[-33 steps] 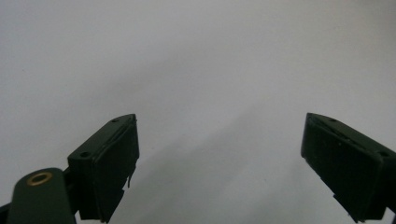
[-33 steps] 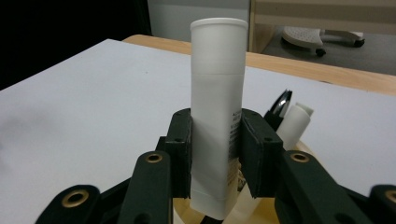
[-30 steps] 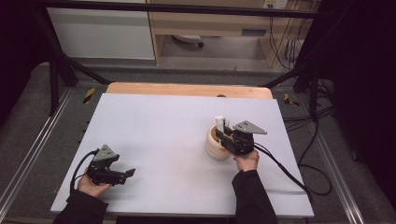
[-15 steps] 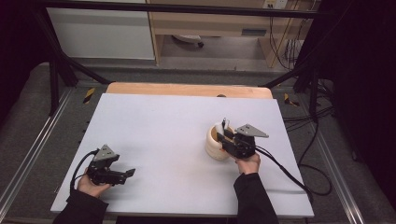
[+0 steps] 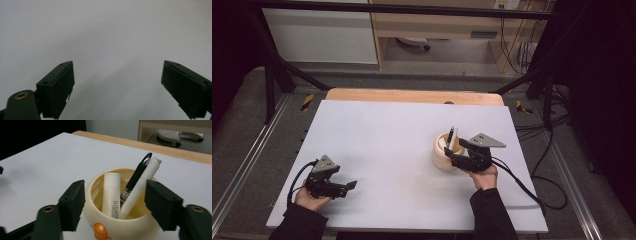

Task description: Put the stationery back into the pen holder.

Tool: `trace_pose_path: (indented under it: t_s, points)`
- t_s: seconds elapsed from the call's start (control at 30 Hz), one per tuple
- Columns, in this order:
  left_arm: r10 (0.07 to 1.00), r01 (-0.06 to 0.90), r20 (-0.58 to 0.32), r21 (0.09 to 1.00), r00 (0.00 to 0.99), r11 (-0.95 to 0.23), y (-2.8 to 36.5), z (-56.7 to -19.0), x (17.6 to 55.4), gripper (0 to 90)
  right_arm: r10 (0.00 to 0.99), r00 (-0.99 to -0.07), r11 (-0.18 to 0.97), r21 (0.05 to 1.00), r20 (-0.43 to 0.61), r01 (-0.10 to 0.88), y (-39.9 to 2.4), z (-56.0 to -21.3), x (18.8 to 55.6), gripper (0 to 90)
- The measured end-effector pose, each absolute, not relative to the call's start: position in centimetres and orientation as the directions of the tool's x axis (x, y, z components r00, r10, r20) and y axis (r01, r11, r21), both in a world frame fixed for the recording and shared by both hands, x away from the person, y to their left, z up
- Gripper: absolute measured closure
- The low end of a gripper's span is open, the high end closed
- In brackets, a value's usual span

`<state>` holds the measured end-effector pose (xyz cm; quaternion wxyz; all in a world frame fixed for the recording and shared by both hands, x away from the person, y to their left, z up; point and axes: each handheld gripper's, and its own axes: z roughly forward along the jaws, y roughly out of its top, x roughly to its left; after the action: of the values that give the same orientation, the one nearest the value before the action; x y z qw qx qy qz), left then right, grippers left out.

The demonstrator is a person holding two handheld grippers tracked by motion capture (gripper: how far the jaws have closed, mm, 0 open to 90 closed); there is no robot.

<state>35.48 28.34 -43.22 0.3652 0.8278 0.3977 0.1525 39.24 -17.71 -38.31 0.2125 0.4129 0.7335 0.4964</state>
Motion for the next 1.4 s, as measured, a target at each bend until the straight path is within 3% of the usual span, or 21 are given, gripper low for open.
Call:
trace_pose_path:
  t_s: [0.07, 0.1, 0.2, 0.43, 1.4]
  points:
    - [0.77, 0.547, -0.038, 0.726, 0.637, -0.417, 28.3, -43.2, 35.5, 11.5, 0.81, -0.58, 0.181, 0.902, 0.089, 0.391, -18.0, -38.0, 39.1, 22.3]
    - [0.77, 0.547, -0.038, 0.726, 0.636, -0.416, 28.4, -43.2, 35.5, 11.5, 0.796, -0.597, 0.195, 0.892, 0.099, 0.408, -18.3, -37.8, 39.1, 14.6]
    - [0.771, 0.548, -0.039, 0.726, 0.636, -0.415, 28.4, -43.2, 35.5, 11.5, 0.782, -0.613, 0.209, 0.879, 0.113, 0.429, -18.7, -37.5, 39.0, 6.8]
    - [0.772, 0.549, -0.04, 0.726, 0.635, -0.414, 28.4, -43.2, 35.5, 11.5, 0.777, -0.624, 0.243, 0.87, 0.09, 0.429, -19.3, -37.5, 38.4, 0.9]
    - [0.775, 0.555, -0.046, 0.725, 0.63, -0.408, 28.3, -43.5, 35.5, 11.2, 0.761, -0.635, 0.273, 0.823, 0.132, 0.498, -24.8, -43.0, 35.9, 0.4]
